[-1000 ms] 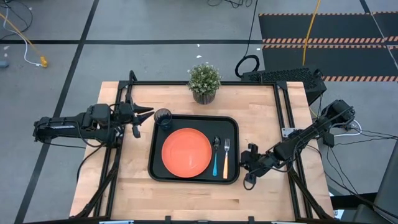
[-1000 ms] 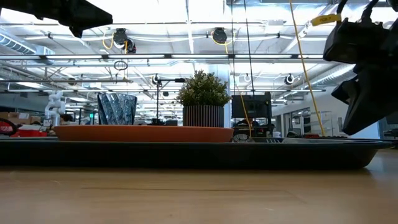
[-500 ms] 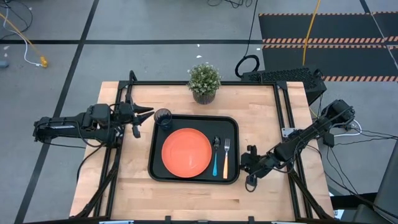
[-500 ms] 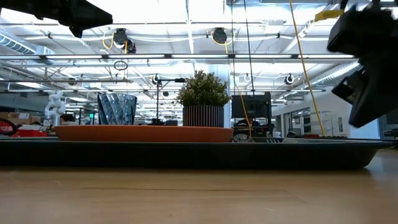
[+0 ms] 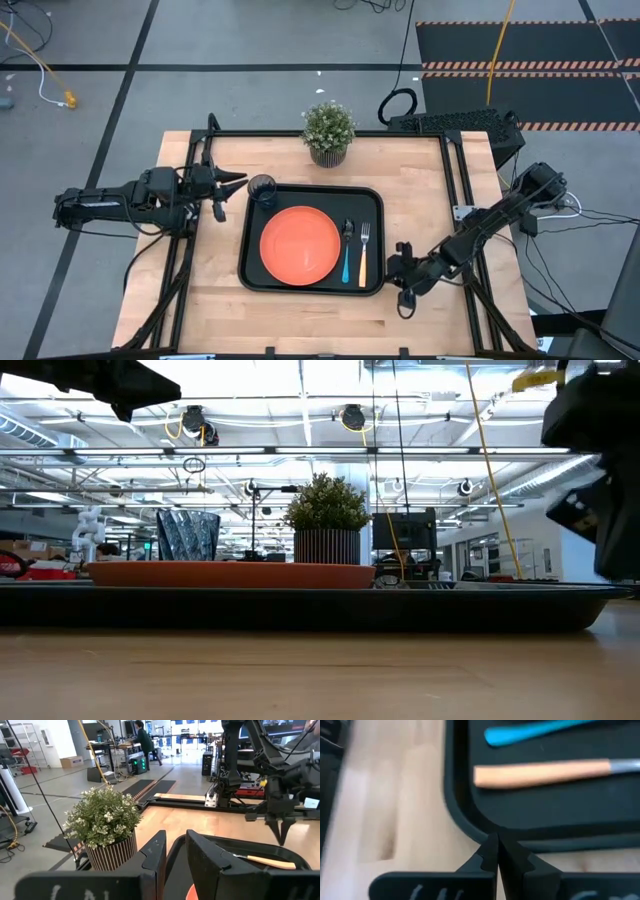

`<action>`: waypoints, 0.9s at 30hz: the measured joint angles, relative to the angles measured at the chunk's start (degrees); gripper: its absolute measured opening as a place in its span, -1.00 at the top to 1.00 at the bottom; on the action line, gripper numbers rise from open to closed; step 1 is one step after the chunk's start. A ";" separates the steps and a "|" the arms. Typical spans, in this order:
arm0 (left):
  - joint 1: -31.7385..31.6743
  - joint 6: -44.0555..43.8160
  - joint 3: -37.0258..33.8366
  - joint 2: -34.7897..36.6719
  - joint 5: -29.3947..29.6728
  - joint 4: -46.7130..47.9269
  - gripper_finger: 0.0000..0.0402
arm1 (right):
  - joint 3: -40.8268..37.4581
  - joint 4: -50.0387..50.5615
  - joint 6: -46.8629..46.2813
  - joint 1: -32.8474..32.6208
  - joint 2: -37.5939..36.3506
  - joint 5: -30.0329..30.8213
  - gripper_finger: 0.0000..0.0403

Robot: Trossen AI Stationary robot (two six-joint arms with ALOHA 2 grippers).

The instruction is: Pick and place plate/cup/fork/spoon on tray

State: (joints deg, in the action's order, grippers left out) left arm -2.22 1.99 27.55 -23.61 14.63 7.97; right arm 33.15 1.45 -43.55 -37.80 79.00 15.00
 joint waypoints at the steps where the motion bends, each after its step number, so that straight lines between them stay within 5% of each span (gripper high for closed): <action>1: 0.00 0.01 0.00 0.01 0.00 0.00 0.61 | -0.02 0.10 -0.47 0.02 0.81 0.02 1.00; 27: 0.01 0.46 0.00 0.01 -0.07 -0.17 0.61 | -0.24 8.80 -3.78 -0.20 -2.97 2.91 1.00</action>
State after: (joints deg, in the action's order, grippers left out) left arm -2.21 2.46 27.55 -23.60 14.57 7.79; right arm 32.91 10.25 -47.33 -38.00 76.03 17.91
